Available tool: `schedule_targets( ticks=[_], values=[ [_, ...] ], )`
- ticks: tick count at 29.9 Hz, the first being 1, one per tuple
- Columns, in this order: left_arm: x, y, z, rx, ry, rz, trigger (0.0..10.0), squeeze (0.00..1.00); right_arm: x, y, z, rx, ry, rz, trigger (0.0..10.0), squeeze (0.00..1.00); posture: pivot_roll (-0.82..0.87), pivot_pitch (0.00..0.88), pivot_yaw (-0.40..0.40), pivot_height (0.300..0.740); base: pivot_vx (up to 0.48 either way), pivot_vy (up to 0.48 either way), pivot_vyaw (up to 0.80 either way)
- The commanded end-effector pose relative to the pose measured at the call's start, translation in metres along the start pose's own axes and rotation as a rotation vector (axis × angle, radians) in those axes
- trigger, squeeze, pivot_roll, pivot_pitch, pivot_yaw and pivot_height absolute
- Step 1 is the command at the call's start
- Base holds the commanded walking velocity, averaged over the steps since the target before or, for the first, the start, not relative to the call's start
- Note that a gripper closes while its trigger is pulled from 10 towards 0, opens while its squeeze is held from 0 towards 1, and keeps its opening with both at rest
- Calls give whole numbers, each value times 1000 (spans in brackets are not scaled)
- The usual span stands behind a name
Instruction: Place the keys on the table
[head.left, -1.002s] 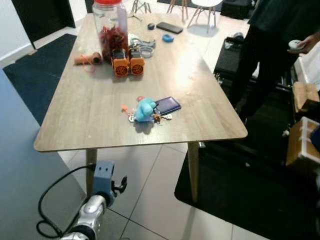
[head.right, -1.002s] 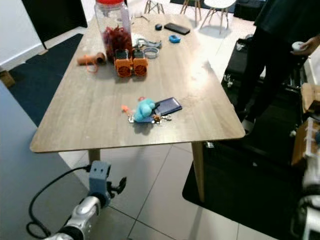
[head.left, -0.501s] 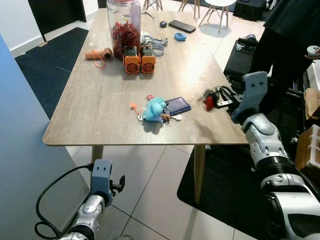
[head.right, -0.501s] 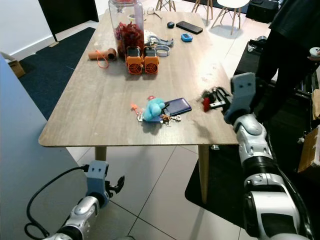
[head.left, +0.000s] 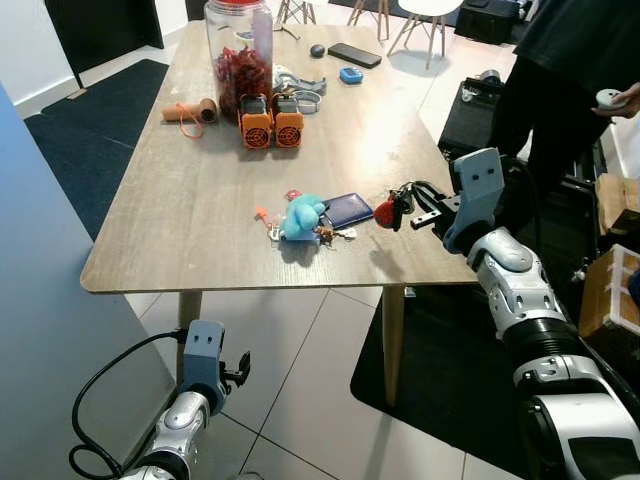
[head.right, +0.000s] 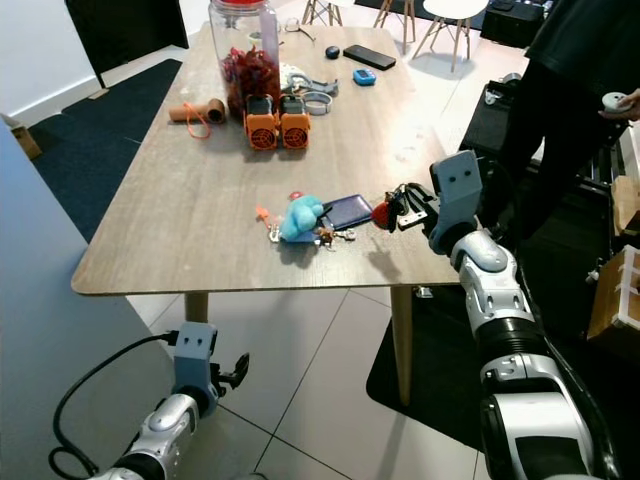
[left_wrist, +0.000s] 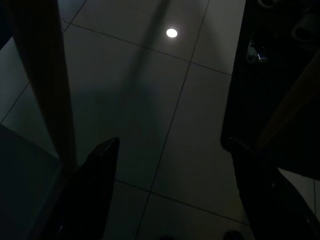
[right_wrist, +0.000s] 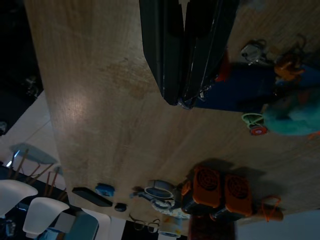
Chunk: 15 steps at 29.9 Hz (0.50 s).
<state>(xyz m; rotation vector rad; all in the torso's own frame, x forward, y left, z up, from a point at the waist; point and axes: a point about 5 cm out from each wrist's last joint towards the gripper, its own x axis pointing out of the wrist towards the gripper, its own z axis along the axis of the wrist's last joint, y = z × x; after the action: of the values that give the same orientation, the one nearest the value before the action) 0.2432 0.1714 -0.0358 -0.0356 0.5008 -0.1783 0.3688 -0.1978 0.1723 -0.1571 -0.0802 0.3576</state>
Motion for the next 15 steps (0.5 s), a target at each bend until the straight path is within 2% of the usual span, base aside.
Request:
schedule_targets(
  ticks=[1,4,5,7,8,11,12,13,14,15],
  values=[
    [0,0,-2,8,13,-5,10000,0,-1,2,0,-12,8,16,10000,0,34,25,-28,740,0,0,0],
    [0,0,-2,9,12,-6,10000,0,-1,2,0,-11,9,17,10000,0,34,25,-28,740,0,0,0],
    [0,0,-1,9,11,-7,10000,0,-1,3,0,-8,11,21,10000,184,34,25,-29,740,0,0,0],
    [0,0,-1,10,11,-8,10000,0,-2,3,0,-6,12,23,10000,184,34,25,-29,740,0,0,0],
    [0,0,-1,10,11,-8,10000,0,-2,3,0,-2,14,24,10000,1000,34,25,-30,740,0,0,0],
    [0,-1,-1,9,11,-8,10000,0,-4,-1,1,-20,12,-5,10000,1000,35,26,-30,740,0,0,0],
    [0,-1,-1,9,12,-8,10000,0,-4,-3,3,-23,4,-25,10000,75,35,26,-29,740,0,0,0],
    [0,-1,-1,9,12,-8,10000,0,-4,-3,3,-23,4,-25,10000,75,35,26,-29,740,0,0,0],
    [0,0,-2,9,13,-8,10000,0,-4,-6,4,-23,-4,-47,10000,0,35,26,-29,740,0,0,0],
    [0,0,-2,9,14,-8,10000,0,-5,-8,5,-21,-9,-65,10000,0,34,26,-28,740,0,0,0]
  ],
)
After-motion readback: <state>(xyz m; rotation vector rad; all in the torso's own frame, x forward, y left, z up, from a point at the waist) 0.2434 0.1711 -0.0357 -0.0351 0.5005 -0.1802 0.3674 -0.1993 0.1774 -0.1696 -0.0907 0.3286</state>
